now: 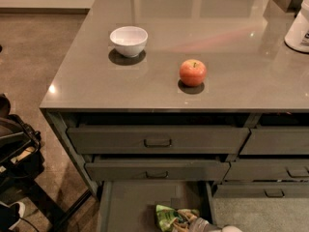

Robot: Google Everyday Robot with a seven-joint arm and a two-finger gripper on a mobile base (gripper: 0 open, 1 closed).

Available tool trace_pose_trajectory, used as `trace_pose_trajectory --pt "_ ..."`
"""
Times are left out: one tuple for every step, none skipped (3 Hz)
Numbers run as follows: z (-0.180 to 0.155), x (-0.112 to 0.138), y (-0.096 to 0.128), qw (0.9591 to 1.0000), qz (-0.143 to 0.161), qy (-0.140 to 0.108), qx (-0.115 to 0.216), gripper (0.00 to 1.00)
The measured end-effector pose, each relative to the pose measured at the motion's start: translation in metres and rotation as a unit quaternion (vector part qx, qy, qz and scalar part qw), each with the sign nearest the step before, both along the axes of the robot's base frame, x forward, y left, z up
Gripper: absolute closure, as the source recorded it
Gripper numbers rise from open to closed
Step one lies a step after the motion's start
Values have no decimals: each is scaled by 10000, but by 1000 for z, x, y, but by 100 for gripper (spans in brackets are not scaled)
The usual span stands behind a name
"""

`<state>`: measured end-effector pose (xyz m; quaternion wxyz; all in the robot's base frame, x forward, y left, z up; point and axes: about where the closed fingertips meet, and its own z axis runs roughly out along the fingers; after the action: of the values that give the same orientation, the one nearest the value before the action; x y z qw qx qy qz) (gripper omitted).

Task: Pick green rice chip bag from bottom drawer and place on counter

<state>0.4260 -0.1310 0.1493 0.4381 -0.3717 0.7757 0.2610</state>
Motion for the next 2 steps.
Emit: trace_pose_trajectory --pt "0 0 0 10000 0 0 0 100" --pt "17 -9 3 9999 97 43 -92 100"
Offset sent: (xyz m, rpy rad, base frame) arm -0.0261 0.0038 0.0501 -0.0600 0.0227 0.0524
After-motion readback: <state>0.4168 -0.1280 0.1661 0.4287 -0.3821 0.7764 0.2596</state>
